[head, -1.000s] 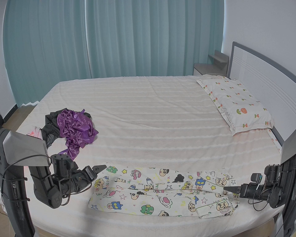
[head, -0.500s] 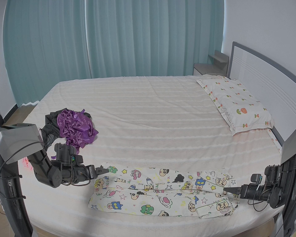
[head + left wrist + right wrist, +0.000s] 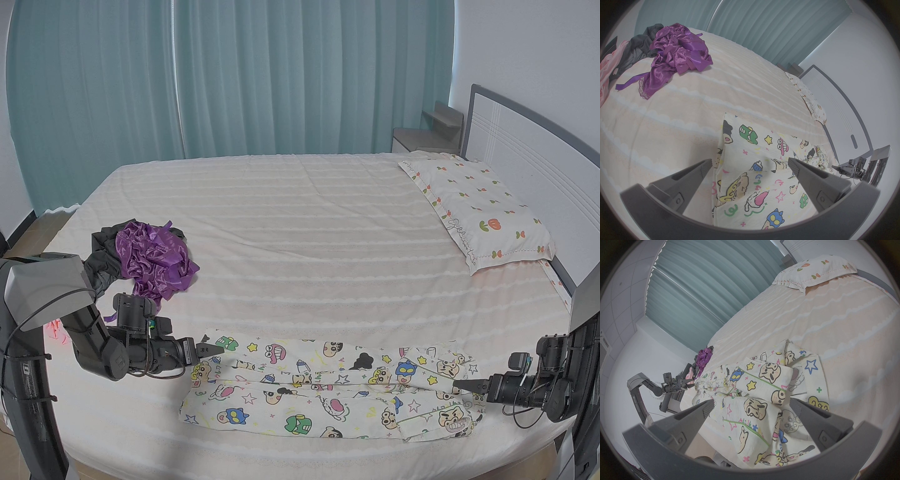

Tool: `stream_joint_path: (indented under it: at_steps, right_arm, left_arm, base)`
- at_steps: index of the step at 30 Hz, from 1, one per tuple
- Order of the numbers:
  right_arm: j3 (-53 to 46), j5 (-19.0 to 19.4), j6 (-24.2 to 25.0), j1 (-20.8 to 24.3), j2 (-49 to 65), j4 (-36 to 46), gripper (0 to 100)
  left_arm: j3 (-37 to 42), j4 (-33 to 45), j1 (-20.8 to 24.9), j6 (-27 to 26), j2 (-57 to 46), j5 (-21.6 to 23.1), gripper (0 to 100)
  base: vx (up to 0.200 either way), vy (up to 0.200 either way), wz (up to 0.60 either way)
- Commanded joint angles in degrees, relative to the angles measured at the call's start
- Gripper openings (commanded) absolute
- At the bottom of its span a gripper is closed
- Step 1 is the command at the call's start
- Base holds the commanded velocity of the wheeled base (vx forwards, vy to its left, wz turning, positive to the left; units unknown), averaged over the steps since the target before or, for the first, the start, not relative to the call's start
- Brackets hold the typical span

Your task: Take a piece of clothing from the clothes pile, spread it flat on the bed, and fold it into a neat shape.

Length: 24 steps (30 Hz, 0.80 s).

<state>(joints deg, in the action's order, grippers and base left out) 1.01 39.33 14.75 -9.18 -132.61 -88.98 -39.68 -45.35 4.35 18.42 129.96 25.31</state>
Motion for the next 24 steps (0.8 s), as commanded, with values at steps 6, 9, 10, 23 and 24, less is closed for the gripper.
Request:
stream_joint_path:
  at_steps: [6,9,10,23,24]
  right_arm:
    - [-1.01,0.05,-0.07,0.13,-0.28,-1.02,100]
    - [-1.01,0.05,-0.16,0.04,-0.55,-1.02,100]
    - [-1.01,0.05,-0.34,0.04,-0.55,-1.02,100]
    - [-1.01,-0.04,-1.22,0.13,-0.98,-1.02,100]
    - [-1.01,-0.04,-1.22,0.13,-0.98,-1.02,100]
  left_arm:
    - [-0.93,0.0,0.13,0.21,1.61,0.09,0]
    - [-1.36,0.0,0.13,0.21,2.49,0.0,0]
    - [-1.54,0.0,0.13,0.21,2.58,0.0,0]
    - [-2.07,-2.64,0.04,0.39,-0.24,-0.79,0]
    - [-2.51,-2.46,0.04,0.48,-0.76,-0.79,0]
  base:
    - [0.0,0.0,0.0]
    - [0.0,0.0,0.0]
    - [0.0,0.0,0.0]
    - [0.0,0.0,0.0]
    - [0.0,0.0,0.0]
